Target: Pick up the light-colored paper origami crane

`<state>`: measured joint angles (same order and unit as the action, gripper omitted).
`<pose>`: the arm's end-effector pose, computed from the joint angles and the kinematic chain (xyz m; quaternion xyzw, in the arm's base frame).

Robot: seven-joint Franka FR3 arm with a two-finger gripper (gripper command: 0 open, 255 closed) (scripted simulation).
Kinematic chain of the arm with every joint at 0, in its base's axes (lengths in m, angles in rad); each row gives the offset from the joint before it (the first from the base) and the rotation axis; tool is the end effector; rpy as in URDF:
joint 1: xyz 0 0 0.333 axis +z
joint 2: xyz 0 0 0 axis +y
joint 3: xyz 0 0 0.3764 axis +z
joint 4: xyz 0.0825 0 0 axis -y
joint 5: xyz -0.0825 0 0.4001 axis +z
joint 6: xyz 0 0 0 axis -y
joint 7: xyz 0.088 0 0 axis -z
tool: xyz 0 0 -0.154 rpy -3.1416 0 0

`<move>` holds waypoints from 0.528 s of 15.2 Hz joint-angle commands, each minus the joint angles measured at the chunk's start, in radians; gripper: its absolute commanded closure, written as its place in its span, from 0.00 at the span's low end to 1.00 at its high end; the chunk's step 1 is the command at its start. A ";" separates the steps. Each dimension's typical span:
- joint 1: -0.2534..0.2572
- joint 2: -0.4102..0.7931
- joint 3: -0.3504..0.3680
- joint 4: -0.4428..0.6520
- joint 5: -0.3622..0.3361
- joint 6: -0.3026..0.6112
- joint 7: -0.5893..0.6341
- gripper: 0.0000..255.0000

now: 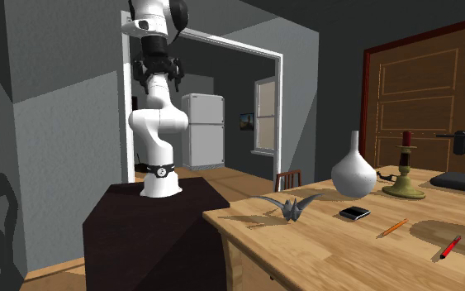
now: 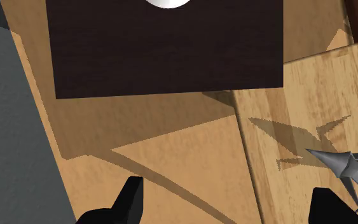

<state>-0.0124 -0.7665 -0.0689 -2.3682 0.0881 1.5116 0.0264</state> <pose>0.2745 -0.0144 0.5709 -0.9958 0.0424 0.0443 0.0687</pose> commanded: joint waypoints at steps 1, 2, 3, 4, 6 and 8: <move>0.000 0.000 0.000 0.000 0.000 0.000 0.000 0.00; 0.012 0.018 0.015 -0.008 0.005 0.026 -0.001 0.00; 0.024 0.037 0.030 -0.016 0.010 0.052 -0.001 0.00; 0.035 0.057 0.045 -0.022 0.014 0.078 -0.001 0.00; 0.058 0.100 0.075 -0.032 0.022 0.130 -0.002 0.00; 0.080 0.147 0.106 -0.039 0.028 0.181 -0.002 0.00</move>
<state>0.0569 -0.6481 0.0226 -2.4106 0.1140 1.6668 0.0256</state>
